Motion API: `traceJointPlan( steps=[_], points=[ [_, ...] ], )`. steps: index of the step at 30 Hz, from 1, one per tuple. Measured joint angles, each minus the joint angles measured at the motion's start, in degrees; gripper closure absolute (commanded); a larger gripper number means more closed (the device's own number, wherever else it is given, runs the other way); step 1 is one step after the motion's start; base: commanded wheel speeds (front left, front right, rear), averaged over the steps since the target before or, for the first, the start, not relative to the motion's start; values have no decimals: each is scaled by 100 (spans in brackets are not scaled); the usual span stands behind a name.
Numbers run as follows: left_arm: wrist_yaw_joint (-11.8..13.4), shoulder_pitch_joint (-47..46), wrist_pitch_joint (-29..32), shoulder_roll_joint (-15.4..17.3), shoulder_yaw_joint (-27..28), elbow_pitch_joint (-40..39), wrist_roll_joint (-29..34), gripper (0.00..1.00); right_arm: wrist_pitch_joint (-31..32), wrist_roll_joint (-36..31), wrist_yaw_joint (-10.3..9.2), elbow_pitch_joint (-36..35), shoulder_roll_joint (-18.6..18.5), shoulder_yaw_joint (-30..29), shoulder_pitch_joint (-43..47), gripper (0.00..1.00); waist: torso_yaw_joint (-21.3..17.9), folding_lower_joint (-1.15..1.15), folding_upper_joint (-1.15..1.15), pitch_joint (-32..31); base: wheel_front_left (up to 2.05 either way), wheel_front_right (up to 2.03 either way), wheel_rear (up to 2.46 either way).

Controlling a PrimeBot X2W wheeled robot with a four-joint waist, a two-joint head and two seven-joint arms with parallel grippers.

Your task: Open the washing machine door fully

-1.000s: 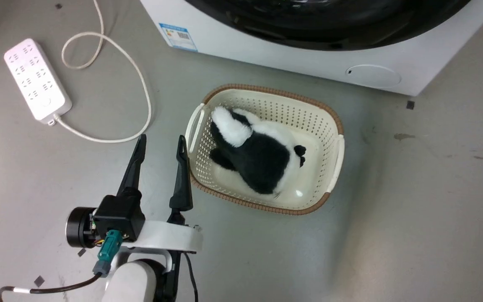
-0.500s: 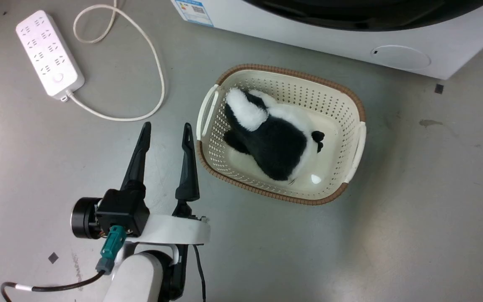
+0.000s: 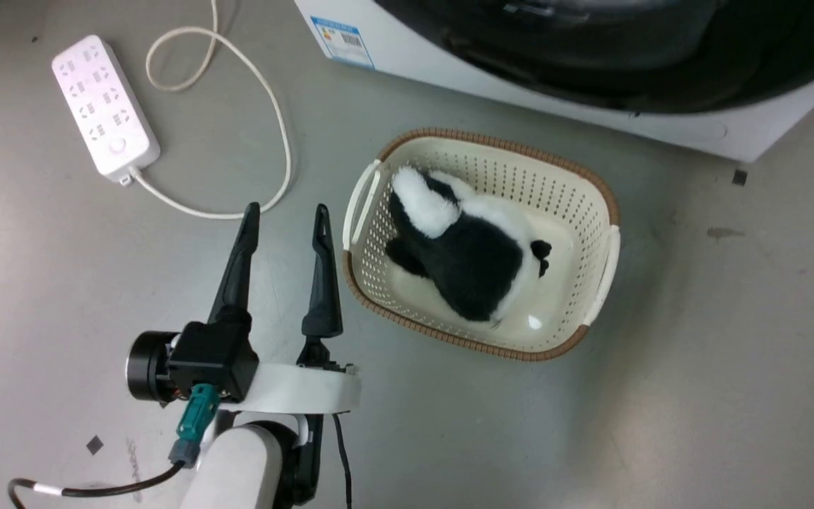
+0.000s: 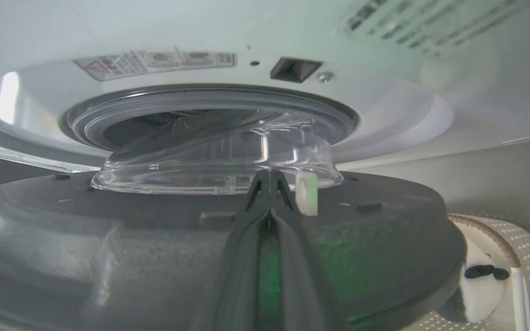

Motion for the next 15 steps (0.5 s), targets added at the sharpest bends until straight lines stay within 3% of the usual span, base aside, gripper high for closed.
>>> traceJointPlan(
  steps=[10, 15],
  points=[
    [-57, 280, -66, 0, 11, 221, 25, 0, 932, 514, 0, -592, 534, -96, 1363, 100, -79, -1, 0, -724, 0, 0, 0],
    [-163, 474, -66, 0, 36, 345, 76, 0, 989, 1355, 0, -343, 487, 532, 2034, 100, -124, -2, 0, -1150, 0, 0, 0]
  ],
)
